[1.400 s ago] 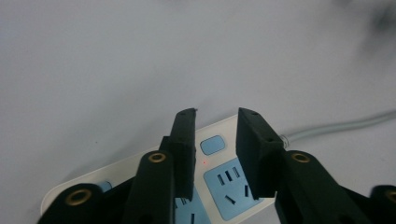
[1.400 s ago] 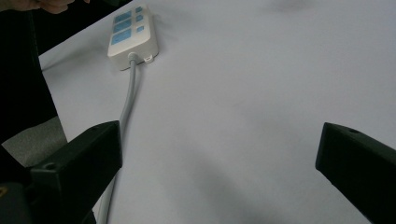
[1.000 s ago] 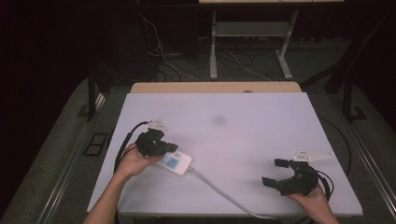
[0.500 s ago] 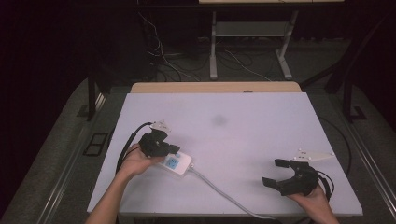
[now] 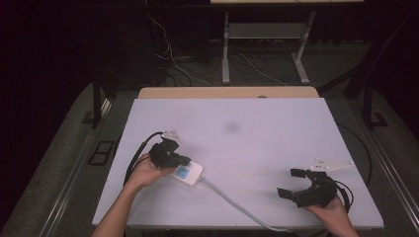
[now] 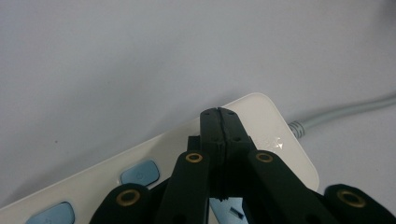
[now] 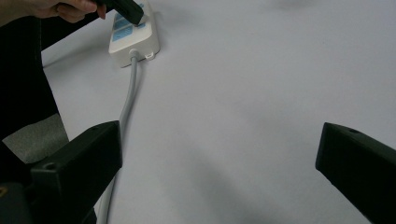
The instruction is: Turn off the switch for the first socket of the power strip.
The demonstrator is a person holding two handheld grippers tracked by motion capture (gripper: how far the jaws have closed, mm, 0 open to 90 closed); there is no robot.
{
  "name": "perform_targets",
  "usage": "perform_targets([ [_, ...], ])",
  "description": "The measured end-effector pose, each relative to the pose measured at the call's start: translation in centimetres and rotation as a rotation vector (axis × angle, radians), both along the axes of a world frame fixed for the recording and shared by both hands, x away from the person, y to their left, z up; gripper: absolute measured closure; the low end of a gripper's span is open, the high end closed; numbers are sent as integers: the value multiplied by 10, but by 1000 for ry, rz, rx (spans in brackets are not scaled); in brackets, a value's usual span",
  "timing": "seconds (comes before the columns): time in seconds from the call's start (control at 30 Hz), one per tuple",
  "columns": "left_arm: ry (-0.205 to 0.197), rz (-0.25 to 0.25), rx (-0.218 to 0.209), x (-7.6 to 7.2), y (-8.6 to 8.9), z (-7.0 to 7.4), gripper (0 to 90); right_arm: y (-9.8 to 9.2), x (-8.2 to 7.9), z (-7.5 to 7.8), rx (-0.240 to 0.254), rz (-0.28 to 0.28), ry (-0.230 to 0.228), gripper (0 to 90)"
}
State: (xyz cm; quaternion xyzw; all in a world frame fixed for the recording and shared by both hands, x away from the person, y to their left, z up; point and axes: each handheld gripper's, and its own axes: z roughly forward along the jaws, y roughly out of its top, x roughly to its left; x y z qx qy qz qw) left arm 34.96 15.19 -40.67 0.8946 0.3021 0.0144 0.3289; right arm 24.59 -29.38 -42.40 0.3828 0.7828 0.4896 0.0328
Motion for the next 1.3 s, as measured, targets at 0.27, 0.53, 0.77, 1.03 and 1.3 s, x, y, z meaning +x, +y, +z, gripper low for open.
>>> perform_targets([
  [0.27, 16, -6, -10, 2, -1, -3, 891, 0, 0, 0, -1, 3, 1, 3],
  [0.53, 15, -8, 0, 2, -3, -2, 895, 0, 0, 0, -1, 5, 0, 3],
  [0.77, 25, 1, -18, 2, -2, -4, 899, 1, -1, 0, -2, 9, -4, 3],
  [1.03, 42, 9, -26, 4, -1, -5, 899, -2, -1, 2, 2, 0, -10, 3],
  [1.3, 55, 11, -8, 5, -3, -3, 898, -2, -1, 2, 1, -4, -9, 3],
])
